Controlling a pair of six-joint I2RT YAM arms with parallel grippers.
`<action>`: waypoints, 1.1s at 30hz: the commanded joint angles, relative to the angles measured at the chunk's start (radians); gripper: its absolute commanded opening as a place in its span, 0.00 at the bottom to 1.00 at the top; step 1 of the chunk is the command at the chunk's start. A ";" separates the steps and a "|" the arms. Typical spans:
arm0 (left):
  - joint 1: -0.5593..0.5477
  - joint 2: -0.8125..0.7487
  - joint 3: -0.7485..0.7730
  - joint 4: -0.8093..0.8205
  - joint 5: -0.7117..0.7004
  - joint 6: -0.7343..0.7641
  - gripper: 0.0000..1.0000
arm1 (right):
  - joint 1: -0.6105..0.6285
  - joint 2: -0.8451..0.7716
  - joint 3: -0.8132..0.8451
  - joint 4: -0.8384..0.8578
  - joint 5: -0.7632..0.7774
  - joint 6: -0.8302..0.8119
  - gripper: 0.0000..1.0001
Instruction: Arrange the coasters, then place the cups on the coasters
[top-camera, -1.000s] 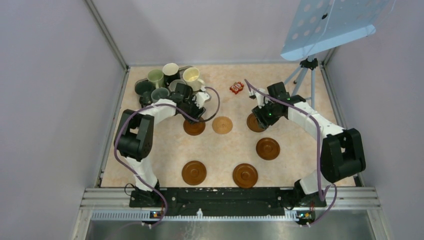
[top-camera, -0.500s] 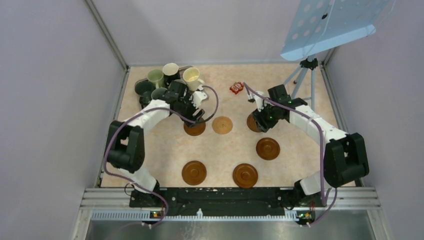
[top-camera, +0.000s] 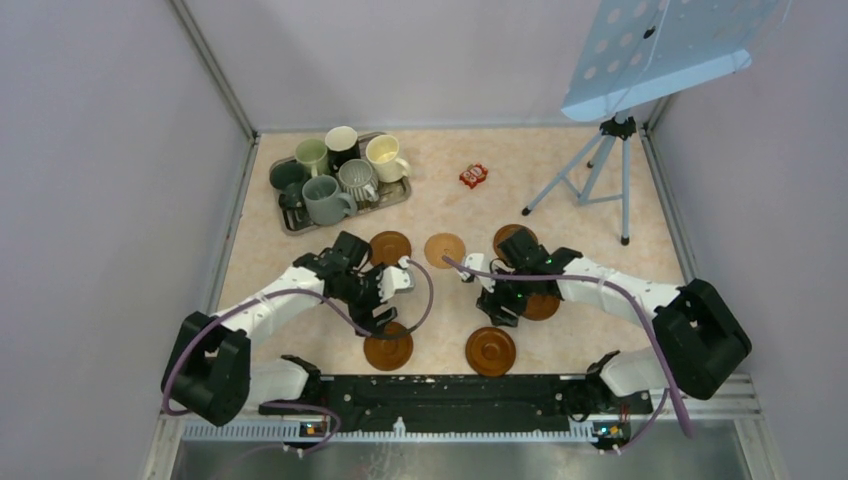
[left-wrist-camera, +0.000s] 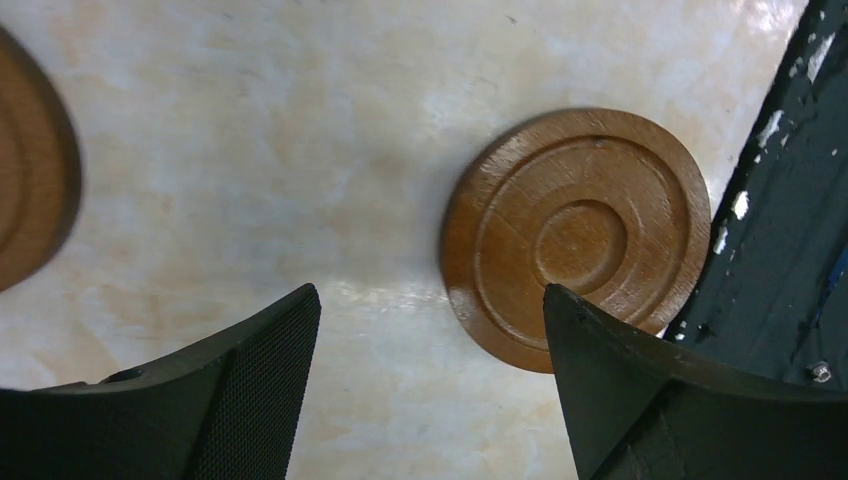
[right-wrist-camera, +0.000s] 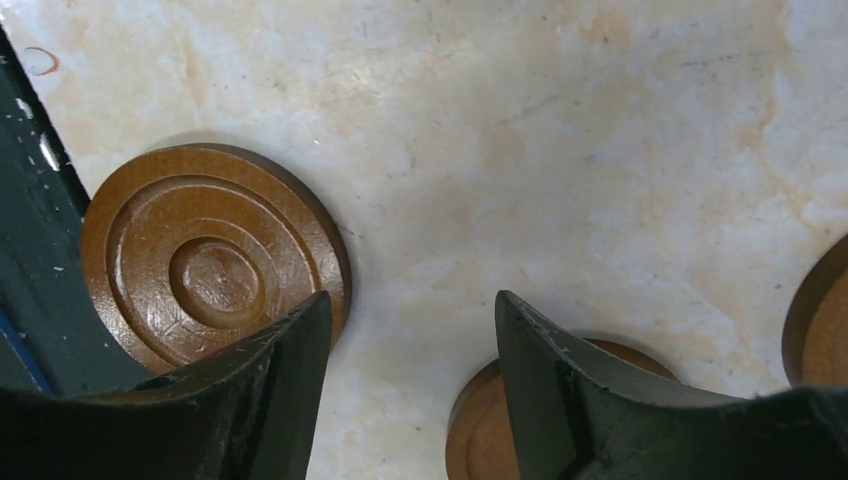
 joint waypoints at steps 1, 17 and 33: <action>-0.047 -0.045 -0.061 0.069 -0.023 0.013 0.88 | 0.035 -0.057 -0.027 0.069 -0.078 -0.046 0.62; -0.131 -0.053 -0.195 0.268 -0.161 0.002 0.73 | 0.238 -0.023 -0.192 0.262 0.106 0.015 0.67; 0.115 -0.033 -0.156 0.302 -0.080 0.103 0.54 | 0.240 0.217 -0.019 0.323 0.246 0.124 0.53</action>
